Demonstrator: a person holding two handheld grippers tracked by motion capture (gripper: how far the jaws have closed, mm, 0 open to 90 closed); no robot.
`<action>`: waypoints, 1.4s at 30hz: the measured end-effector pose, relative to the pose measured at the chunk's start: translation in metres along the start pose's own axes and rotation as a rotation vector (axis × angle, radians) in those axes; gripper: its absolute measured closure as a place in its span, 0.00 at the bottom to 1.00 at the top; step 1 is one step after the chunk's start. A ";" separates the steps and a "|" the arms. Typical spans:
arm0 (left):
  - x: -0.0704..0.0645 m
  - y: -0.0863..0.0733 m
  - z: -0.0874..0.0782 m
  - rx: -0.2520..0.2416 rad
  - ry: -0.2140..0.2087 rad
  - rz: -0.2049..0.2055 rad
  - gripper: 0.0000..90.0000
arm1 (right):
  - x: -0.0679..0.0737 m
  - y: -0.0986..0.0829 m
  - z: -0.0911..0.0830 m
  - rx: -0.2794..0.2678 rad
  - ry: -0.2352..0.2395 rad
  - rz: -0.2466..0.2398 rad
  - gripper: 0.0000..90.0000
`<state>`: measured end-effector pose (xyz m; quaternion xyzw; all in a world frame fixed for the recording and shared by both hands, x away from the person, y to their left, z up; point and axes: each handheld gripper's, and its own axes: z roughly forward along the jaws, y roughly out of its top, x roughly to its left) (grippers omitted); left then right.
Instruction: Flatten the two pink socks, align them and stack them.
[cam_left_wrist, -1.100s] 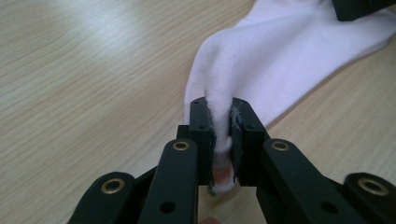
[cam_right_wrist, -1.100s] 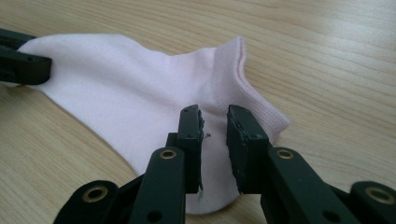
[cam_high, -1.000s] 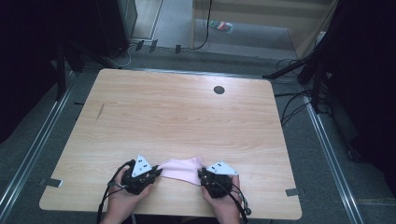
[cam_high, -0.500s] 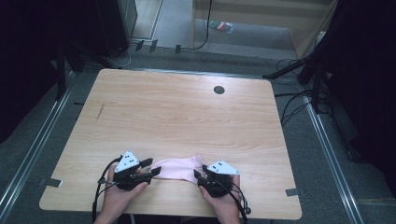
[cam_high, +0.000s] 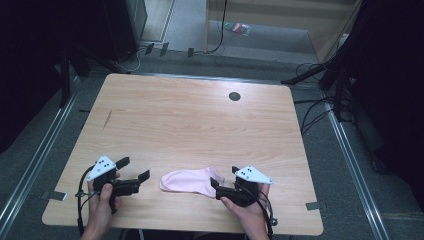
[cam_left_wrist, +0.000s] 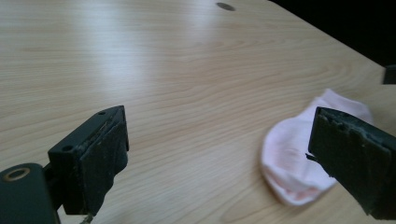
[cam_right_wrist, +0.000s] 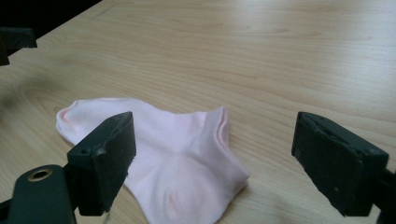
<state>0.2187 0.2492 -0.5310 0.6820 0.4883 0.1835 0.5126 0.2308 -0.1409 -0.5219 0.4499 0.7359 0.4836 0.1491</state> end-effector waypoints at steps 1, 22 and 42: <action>0.000 0.000 0.000 0.000 0.000 0.000 0.06 | 0.000 0.000 0.000 0.000 0.000 0.000 0.15; 0.060 -0.009 -0.031 -0.005 0.189 -0.065 0.06 | -0.030 0.005 -0.011 -0.019 -0.072 0.031 0.11; 0.080 -0.016 -0.041 0.004 0.239 -0.057 0.03 | -0.093 0.001 -0.041 -0.058 -0.221 0.113 0.11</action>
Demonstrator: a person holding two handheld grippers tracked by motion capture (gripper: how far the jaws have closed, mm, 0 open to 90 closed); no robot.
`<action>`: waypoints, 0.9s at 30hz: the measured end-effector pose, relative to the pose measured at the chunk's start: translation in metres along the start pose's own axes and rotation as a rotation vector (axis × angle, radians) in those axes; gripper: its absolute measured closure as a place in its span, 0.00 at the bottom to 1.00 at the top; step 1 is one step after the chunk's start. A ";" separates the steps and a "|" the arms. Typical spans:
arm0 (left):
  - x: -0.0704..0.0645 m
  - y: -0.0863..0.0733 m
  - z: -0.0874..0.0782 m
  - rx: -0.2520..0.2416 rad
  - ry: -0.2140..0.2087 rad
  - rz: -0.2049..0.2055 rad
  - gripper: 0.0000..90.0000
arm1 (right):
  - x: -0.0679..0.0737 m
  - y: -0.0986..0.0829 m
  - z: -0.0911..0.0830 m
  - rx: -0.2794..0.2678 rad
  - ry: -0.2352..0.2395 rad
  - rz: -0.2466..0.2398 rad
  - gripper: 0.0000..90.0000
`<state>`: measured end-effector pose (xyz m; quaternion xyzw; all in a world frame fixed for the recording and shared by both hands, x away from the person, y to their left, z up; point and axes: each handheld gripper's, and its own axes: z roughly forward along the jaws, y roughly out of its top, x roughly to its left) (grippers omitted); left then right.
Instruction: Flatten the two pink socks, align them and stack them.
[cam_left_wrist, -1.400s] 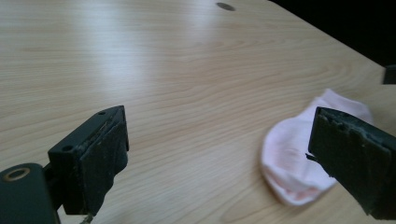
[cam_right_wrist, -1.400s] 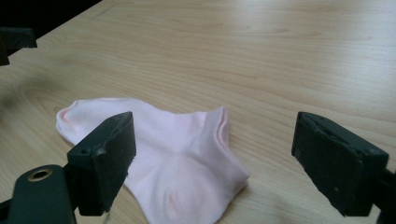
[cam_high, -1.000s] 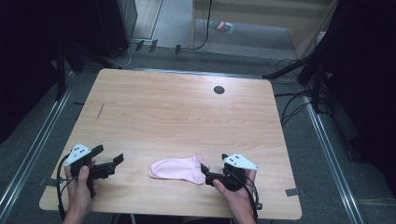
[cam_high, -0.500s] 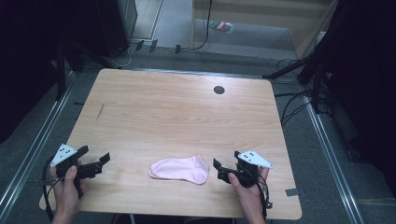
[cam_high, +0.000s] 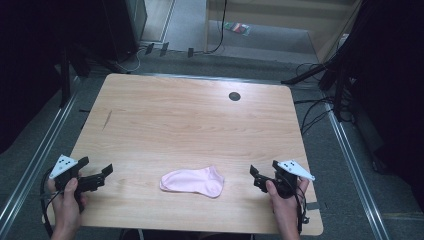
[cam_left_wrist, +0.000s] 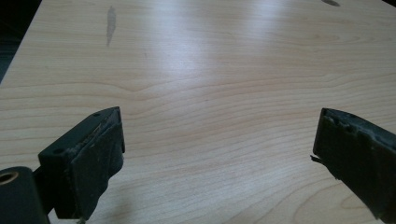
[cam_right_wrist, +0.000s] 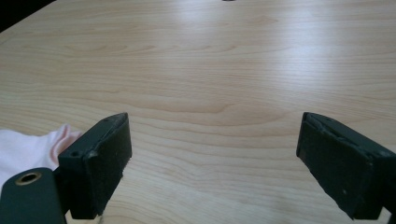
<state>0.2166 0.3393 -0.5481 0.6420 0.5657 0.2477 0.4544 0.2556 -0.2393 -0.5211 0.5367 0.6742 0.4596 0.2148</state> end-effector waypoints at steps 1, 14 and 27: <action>0.001 0.000 -0.001 0.000 0.000 -0.002 0.03 | 0.000 0.000 0.000 0.000 0.000 0.000 0.11; 0.023 -0.004 -0.015 -0.011 0.049 -0.027 0.02 | -0.036 -0.008 -0.017 0.011 -0.051 0.040 0.11; 0.033 -0.007 -0.023 -0.002 0.086 -0.012 0.02 | -0.072 -0.023 -0.035 0.028 -0.122 0.065 0.11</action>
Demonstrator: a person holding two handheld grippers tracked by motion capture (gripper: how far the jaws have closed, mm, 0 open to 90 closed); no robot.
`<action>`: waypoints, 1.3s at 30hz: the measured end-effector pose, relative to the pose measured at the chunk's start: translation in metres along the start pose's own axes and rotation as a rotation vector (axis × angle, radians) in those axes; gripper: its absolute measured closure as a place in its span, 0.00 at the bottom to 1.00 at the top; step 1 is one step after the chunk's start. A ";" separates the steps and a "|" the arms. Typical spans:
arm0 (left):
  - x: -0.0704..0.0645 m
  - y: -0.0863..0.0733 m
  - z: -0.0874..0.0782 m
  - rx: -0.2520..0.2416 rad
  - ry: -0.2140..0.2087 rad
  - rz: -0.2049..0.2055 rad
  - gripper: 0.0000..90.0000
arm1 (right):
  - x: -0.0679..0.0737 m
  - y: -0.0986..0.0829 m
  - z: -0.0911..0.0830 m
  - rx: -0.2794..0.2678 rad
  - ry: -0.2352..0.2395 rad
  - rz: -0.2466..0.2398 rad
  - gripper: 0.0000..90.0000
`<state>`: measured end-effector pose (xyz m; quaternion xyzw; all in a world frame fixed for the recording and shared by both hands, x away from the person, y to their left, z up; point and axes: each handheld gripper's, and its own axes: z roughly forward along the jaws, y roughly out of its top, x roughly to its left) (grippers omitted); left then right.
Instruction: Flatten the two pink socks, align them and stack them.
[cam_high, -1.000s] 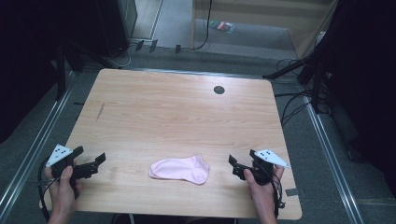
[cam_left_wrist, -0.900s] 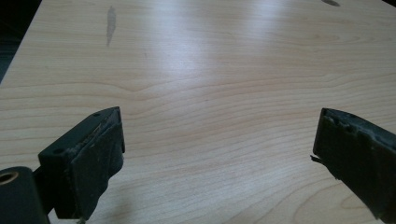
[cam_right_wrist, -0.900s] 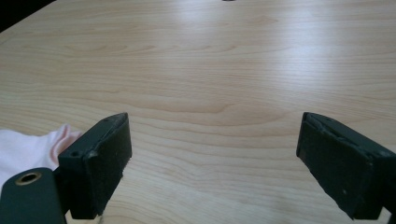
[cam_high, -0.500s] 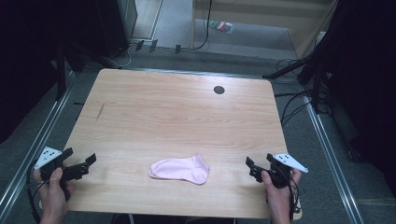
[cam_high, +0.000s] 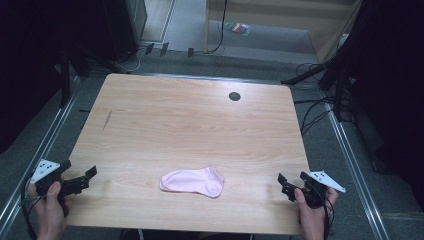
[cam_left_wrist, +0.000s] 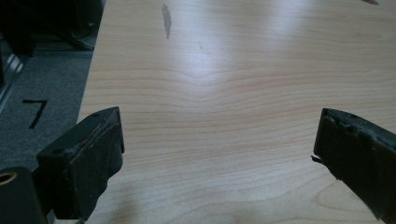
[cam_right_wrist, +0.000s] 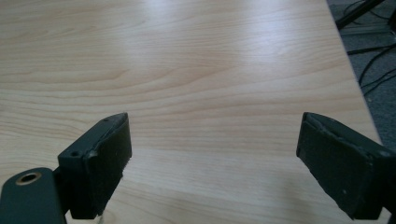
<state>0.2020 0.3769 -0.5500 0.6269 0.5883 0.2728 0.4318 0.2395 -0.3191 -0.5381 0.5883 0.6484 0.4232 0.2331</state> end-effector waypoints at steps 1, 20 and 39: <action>0.001 0.000 -0.001 0.001 -0.001 -0.002 0.02 | -0.002 -0.001 -0.001 0.002 -0.005 0.002 0.11; 0.006 -0.004 -0.004 -0.032 -0.043 -0.035 0.02 | -0.034 -0.015 -0.019 0.002 -0.028 0.062 0.11; 0.005 -0.003 -0.001 -0.026 -0.073 -0.036 0.02 | -0.040 -0.020 -0.024 0.007 -0.031 0.077 0.11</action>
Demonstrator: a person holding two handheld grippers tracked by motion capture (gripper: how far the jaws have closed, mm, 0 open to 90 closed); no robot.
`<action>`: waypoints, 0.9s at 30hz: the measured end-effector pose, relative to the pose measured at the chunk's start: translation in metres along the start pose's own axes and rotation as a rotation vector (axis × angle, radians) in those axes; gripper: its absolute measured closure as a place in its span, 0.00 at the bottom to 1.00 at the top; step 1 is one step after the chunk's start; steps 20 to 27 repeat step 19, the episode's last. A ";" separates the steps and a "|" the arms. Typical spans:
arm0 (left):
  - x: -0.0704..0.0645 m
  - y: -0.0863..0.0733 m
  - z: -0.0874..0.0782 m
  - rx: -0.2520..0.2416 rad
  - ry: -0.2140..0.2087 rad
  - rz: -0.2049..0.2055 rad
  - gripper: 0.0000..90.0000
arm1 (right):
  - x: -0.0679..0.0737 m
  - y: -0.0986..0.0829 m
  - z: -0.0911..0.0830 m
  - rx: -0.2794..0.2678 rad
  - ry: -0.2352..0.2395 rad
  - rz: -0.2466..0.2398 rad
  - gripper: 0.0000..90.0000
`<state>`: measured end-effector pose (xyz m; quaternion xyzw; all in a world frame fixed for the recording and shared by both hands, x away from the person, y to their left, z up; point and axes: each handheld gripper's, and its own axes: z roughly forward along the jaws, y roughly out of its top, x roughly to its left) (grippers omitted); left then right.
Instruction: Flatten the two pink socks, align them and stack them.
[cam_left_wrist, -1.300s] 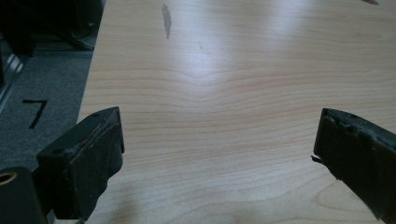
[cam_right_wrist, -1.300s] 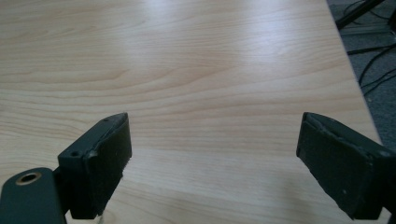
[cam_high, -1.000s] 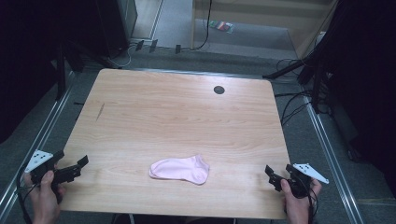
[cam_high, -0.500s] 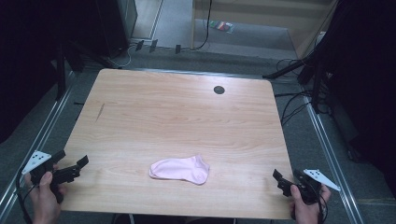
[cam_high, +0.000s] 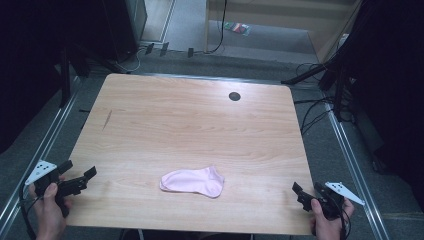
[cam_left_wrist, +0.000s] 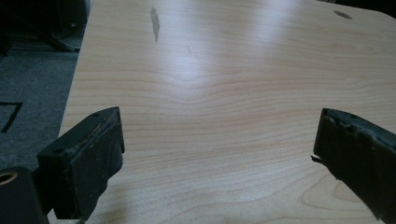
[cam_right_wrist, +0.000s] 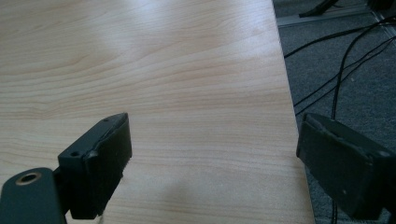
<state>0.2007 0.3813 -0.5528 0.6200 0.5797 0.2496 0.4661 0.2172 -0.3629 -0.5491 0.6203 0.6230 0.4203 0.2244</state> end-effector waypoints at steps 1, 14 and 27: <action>0.000 0.000 0.000 -0.001 0.001 0.000 0.02 | 0.000 0.000 0.000 0.000 0.000 0.000 0.11; -0.001 0.001 0.002 0.010 -0.001 0.008 0.02 | 0.000 0.000 0.001 0.009 -0.010 0.004 0.11; -0.001 0.001 0.002 0.013 -0.004 0.006 0.02 | -0.001 0.001 0.001 0.011 -0.008 0.011 0.11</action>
